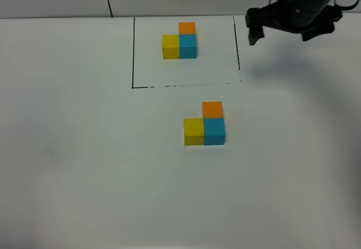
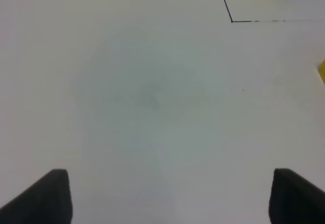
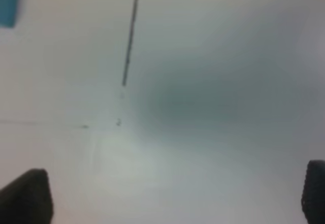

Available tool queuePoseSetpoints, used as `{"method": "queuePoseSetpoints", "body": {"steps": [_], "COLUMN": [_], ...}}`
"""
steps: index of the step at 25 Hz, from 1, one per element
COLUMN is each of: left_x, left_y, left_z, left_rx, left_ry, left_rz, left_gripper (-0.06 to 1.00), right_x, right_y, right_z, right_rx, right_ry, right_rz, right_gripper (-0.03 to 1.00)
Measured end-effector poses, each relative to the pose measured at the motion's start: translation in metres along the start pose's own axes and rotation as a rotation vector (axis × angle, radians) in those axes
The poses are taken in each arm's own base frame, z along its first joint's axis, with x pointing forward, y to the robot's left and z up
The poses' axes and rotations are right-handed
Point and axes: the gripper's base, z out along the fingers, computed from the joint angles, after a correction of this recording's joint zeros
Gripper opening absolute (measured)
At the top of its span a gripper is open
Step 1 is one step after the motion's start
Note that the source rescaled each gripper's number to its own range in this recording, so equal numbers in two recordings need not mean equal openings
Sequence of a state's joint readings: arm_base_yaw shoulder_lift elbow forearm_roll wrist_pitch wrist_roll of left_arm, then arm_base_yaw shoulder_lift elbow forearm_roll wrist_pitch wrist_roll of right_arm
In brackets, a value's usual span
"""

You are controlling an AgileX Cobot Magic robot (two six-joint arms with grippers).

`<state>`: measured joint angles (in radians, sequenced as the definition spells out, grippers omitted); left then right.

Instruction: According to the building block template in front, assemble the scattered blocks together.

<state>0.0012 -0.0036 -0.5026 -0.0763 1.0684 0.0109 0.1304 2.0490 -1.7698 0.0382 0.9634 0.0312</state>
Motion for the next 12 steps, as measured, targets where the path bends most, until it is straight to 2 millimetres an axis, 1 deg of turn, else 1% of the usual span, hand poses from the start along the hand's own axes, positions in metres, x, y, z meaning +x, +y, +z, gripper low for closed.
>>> {"method": "queuePoseSetpoints", "body": {"steps": [2,4,8,10,11,12], "left_x": [0.0,0.0,0.0,0.0,0.0,0.0], "left_y": [0.0,0.0,0.0,0.0,0.0,0.0], "left_z": [0.0,0.0,0.0,0.0,0.0,0.0], "left_rx": [0.0,0.0,0.0,0.0,0.0,0.0], "left_ry": [0.0,0.0,0.0,0.0,0.0,0.0], "left_rz": [0.0,0.0,0.0,0.0,0.0,0.0], "left_gripper": [0.67,0.67,0.67,0.67,0.67,0.67], "right_x": [0.004,0.01,0.034,0.047,0.058,0.067], "right_y": [-0.019,-0.032,-0.039,-0.039,-0.038,-0.037], "right_z": [-0.007,-0.016,-0.041,-0.062,-0.066,-0.075], "right_rx": [0.005,0.014,0.029,0.033,0.035,0.037], "right_ry": [0.006,0.0,-0.078,-0.136,-0.144,-0.156], "right_rz": [0.0,-0.002,-0.021,-0.02,-0.021,-0.023], "right_gripper": [1.0,1.0,1.0,1.0,1.0,1.0]}}
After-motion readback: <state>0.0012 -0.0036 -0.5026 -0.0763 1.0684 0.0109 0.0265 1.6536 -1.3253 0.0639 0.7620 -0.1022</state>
